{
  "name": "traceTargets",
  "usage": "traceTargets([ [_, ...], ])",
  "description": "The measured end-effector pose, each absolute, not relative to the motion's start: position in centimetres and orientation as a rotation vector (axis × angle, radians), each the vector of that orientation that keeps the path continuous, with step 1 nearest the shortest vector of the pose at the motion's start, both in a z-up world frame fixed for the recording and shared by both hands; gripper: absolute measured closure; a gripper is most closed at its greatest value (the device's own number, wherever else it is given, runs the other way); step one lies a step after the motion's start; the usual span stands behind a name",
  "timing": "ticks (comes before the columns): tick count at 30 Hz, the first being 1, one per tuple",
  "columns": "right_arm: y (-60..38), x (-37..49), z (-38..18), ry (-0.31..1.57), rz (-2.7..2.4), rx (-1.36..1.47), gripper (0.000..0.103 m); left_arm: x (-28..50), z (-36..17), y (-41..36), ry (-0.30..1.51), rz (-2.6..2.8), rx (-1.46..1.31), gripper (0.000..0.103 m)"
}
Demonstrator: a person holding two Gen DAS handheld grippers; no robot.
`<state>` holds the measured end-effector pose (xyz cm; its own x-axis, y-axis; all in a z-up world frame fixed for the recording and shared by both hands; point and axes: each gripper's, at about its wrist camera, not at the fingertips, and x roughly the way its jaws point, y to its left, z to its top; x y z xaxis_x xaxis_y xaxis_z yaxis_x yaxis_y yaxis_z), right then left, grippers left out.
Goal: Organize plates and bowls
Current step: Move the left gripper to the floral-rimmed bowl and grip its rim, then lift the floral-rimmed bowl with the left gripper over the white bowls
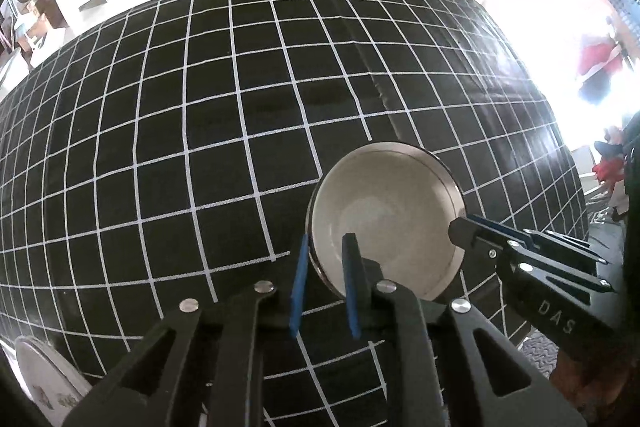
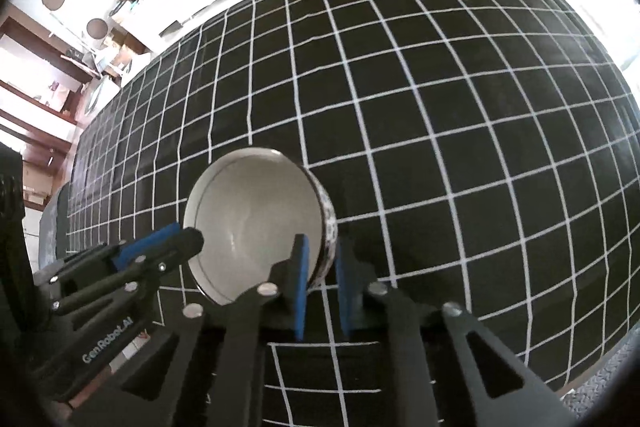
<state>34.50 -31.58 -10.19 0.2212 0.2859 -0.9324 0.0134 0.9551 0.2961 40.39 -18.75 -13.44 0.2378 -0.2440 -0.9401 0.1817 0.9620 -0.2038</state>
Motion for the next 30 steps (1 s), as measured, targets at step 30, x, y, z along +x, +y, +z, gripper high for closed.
traceTargets([
  [30, -19.8, 31.0, -9.5, 1.386, 0.327, 0.021, 0.09, 36.7, -13.2, -4.8, 1.367, -0.153, -0.059, 0.094],
])
